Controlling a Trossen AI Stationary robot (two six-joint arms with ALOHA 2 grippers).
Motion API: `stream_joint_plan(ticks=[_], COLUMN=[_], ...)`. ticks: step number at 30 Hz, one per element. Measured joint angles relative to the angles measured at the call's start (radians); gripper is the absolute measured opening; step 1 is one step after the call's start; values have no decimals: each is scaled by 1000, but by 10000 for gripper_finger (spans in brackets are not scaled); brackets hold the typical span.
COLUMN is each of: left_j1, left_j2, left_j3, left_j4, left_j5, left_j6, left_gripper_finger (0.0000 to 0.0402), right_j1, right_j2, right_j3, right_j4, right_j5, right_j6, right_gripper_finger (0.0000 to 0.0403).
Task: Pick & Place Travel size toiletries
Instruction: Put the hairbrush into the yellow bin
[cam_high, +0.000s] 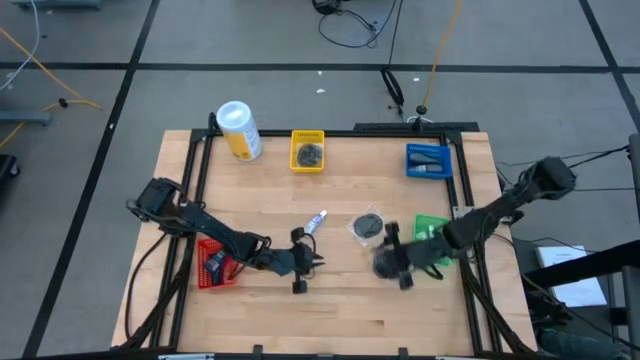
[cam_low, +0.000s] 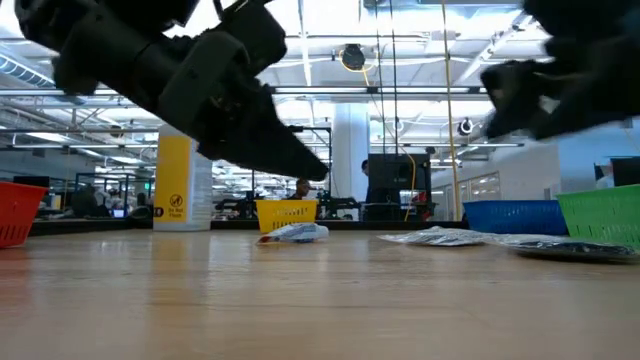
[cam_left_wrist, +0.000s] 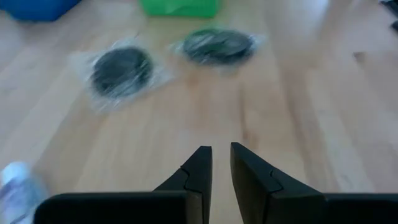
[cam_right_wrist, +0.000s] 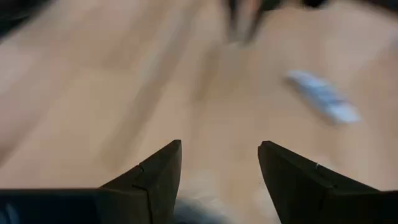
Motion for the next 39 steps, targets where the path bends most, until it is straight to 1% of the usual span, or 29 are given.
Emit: stream_joint_plan(ticks=[3,7,9,11,13,16,17,19,22,25,27,30,34,36,37,39], left_j1=[13,56,78,95,111,128,131,135,135,134,135,135,135,135,135,135], left_j2=[55,111,137,159,179,200,207,212,212,212,212,212,212,212,212,212], left_j3=[25,106,157,201,241,277,286,288,288,288,288,288,288,288,288,288], left_j4=[95,93,60,19,-13,-48,-50,-53,-62,-65,-63,-65,-56,-56,-56,-56], left_j5=[66,197,241,255,256,257,256,258,258,258,258,252,251,251,251,251], left_j6=[61,111,118,121,131,132,131,129,130,130,130,130,130,130,130,129], left_gripper_finger=[60,60,60,60,60,60,60,60,60,60,60,60,60,60,60,60], right_j1=[74,137,148,141,123,80,64,32,2,-8,-11,-12,-12,-11,-11,-7], right_j2=[38,95,121,133,133,132,131,132,133,133,133,133,134,132,130,122], right_j3=[-6,-6,-6,-7,-7,-12,-24,-59,-105,-158,-191,-221,-222,-219,-215,-204], right_j4=[-15,-26,-43,-76,-115,-178,-183,-172,-153,-67,16,109,169,192,191,188], right_j5=[-52,-43,21,118,195,263,264,223,163,159,146,123,73,53,47,49], right_j6=[40,86,158,261,395,633,701,795,872,893,873,824,716,662,640,620], right_gripper_finger=[203,203,203,203,203,211,214,219,218,199,174,122,44,13,7,10])
